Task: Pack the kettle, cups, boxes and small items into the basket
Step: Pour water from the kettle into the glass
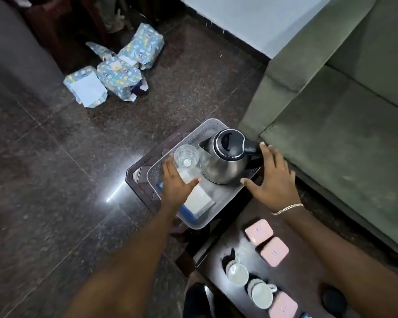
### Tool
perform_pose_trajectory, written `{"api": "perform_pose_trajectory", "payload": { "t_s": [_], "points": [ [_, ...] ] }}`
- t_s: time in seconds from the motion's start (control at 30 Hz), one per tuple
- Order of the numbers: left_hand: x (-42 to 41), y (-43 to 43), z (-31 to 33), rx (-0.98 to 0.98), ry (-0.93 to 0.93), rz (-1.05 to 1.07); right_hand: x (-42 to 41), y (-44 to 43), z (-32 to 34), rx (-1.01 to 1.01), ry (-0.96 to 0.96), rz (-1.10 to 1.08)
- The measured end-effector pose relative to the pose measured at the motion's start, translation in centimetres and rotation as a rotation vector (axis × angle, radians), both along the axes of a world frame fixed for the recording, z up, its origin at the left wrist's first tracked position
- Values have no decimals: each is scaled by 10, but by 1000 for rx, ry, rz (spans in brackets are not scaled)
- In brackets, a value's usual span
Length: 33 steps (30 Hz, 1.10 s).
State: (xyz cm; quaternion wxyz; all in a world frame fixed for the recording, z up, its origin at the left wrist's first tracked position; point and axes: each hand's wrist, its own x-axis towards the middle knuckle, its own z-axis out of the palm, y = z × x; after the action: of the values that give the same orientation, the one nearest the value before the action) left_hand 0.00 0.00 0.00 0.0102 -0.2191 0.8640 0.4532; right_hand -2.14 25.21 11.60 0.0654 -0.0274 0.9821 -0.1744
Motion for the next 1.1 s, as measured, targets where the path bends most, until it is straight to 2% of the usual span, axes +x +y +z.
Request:
{"api": "perform_pose_trajectory", "payload": {
  "t_s": [0.1, 0.23, 0.43, 0.53, 0.63, 0.83, 1.1],
  "points": [
    [-17, 0, -23, 83, 45, 45, -25, 4, -15, -82, -7, 5],
    [-31, -2, -42, 171, 126, 91, -64, 20, -28, -233, -118, 58],
    [-39, -3, -63, 179, 191, 112, -117, 31, -29, -388, -514, 200],
    [-38, -4, -67, 165, 189, 111, -129, 32, -33, -325, -583, 242],
    [-38, -5, -67, 161, 190, 111, -130, 31, -41, -316, -573, 205],
    [-33, -5, -56, 158, 206, 96, -113, 24, -42, -464, -483, 164],
    [-27, -8, -5, 96, 247, 28, -89, 44, 12, -466, -408, 185]
  ]
}}
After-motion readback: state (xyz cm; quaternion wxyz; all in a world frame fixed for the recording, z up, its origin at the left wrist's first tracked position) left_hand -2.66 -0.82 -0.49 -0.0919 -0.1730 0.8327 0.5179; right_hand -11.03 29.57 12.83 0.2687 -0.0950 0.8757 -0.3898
